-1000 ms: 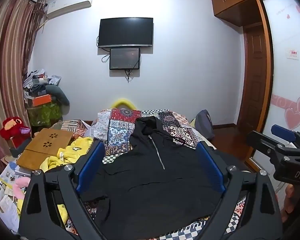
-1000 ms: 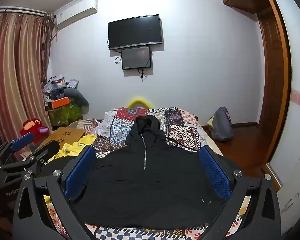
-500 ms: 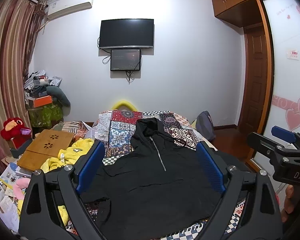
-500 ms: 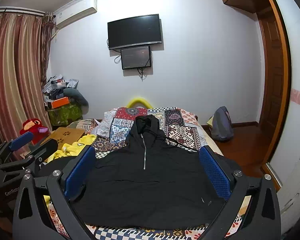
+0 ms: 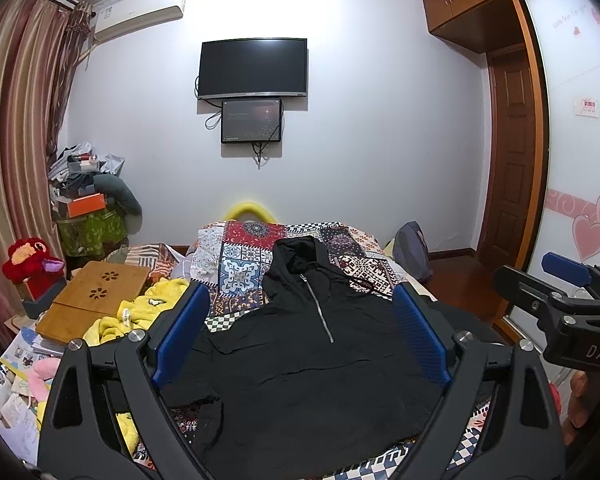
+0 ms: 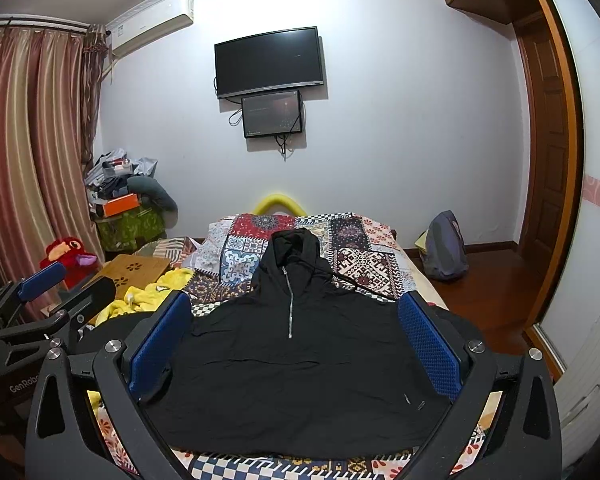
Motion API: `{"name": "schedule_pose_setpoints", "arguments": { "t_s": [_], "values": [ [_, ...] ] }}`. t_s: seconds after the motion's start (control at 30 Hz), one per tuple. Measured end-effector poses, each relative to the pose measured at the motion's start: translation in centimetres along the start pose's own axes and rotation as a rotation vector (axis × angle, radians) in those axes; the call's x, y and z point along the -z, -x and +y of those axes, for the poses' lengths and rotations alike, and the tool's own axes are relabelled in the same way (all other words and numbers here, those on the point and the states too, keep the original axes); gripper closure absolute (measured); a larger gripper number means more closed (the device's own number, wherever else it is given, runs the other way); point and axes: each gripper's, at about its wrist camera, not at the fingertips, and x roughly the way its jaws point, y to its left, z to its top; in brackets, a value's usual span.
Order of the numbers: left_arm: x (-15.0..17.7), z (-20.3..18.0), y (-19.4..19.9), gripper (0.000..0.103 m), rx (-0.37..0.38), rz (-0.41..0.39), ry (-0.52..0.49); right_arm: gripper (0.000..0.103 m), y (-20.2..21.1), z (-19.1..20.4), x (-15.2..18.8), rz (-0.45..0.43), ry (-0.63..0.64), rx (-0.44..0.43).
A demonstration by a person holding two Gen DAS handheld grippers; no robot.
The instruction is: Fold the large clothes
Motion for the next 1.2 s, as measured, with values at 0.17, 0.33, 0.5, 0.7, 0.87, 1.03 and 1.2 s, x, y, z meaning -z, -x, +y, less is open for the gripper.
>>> {"name": "schedule_pose_setpoints", "arguments": {
  "t_s": [0.17, 0.33, 0.5, 0.7, 0.87, 1.03, 1.2],
  "values": [
    [-0.01, -0.04, -0.04, 0.010, 0.000, 0.000, 0.000, 0.000, -0.04, -0.01, 0.01, 0.001, 0.000, 0.000],
    [0.01, -0.08, -0.14, 0.010, 0.000, 0.000, -0.001, 0.000, -0.04, -0.01, 0.01, 0.002, -0.001, -0.001],
    [0.01, -0.09, -0.08, 0.010, 0.000, 0.000, 0.000, 0.000, -0.04, 0.00, -0.01, 0.002, -0.002, 0.001],
    [-0.08, -0.08, -0.09, 0.010, -0.001, -0.002, 0.001, 0.000, -0.07, -0.04, 0.04, 0.003, -0.002, -0.001],
    [-0.09, -0.12, 0.02, 0.010, -0.001, -0.002, 0.000, 0.000, -0.09, -0.04, 0.05, 0.003, -0.001, 0.000],
    [-0.06, -0.10, 0.09, 0.010, -0.003, -0.001, -0.001, 0.000, -0.10, 0.08, 0.32, 0.006, -0.001, -0.002],
    [0.06, 0.01, 0.03, 0.010, -0.004, 0.001, 0.001, 0.000, -0.20, 0.57, 0.91, 0.015, 0.005, 0.001]
  ]
}}
